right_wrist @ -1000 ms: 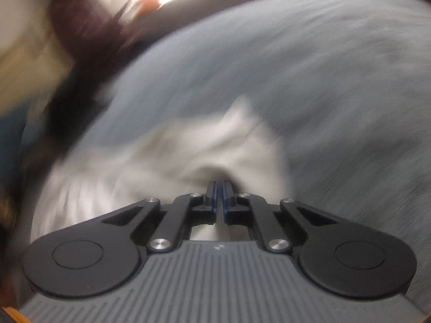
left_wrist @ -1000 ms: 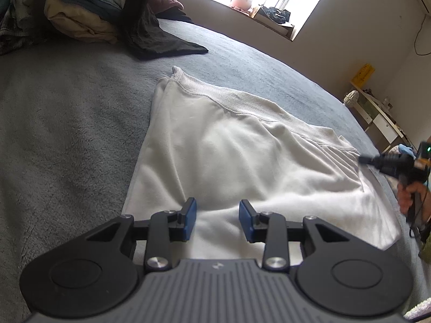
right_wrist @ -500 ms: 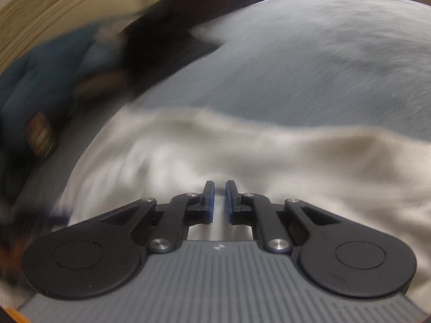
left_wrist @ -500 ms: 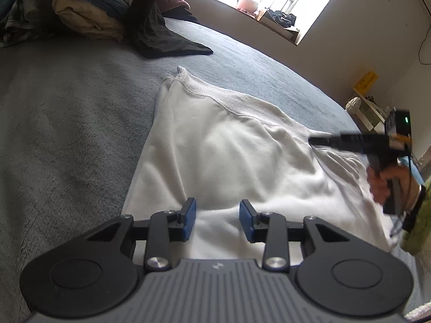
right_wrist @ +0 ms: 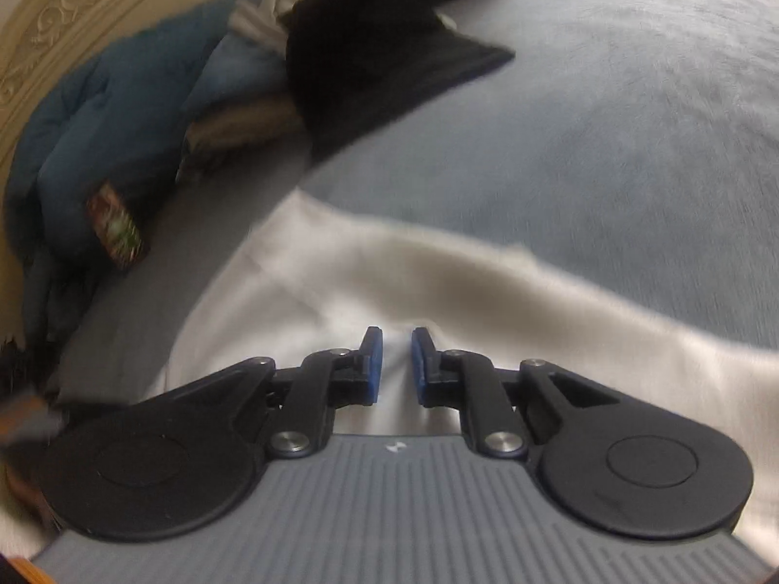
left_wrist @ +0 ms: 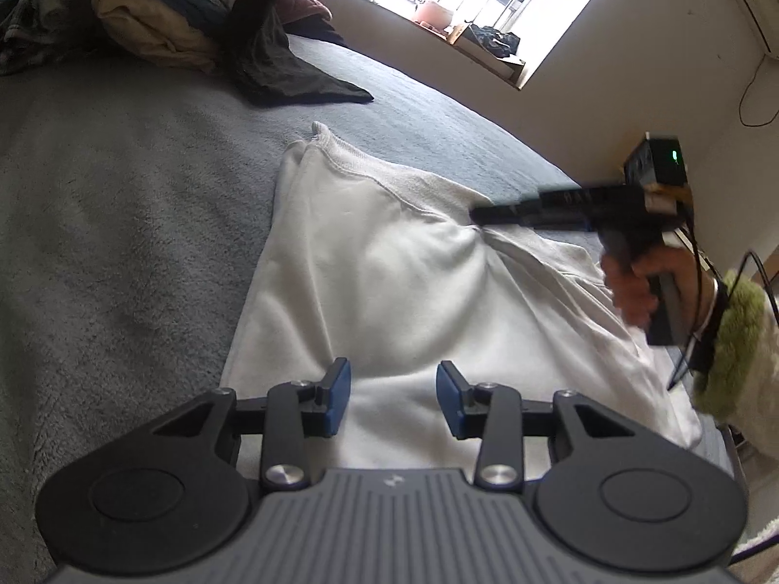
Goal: Fold clothes
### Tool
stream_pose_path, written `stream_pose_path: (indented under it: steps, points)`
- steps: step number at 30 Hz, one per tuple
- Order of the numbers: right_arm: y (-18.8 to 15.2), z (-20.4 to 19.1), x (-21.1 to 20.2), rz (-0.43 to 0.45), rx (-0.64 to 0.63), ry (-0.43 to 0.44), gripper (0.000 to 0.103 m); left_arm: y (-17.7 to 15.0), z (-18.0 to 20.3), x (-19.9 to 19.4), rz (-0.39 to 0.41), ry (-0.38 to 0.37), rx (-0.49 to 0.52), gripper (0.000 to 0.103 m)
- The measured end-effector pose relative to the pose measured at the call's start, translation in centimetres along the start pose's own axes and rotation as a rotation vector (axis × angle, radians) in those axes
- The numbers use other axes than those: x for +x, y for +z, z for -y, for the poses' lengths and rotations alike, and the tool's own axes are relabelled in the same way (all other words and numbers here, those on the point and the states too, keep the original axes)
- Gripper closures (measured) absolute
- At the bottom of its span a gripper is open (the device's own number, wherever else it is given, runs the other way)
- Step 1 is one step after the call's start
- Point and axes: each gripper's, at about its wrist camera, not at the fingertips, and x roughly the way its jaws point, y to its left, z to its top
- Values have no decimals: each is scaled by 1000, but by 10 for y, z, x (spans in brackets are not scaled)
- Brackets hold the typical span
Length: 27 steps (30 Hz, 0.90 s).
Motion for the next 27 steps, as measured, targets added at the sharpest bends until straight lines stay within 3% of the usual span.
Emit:
stream_pose_path:
  steps: [4, 12, 18, 23, 27]
  points:
    - [12, -12, 5, -15, -28, 77, 86, -1, -2, -1, 3, -6, -3, 63]
    - [20, -25, 51, -97, -22, 80, 86, -3, -8, -2, 13, -33, -23, 63]
    - [38, -22, 61, 34, 131, 60, 85, -1, -6, -5, 6, -22, -29, 63]
    - [23, -35, 18, 105, 80, 50, 80, 6, 5, -22, 39, 37, 18, 60]
    - [-8, -40, -32, 162, 79, -21, 74, 17, 19, -26, 73, 22, 84, 59]
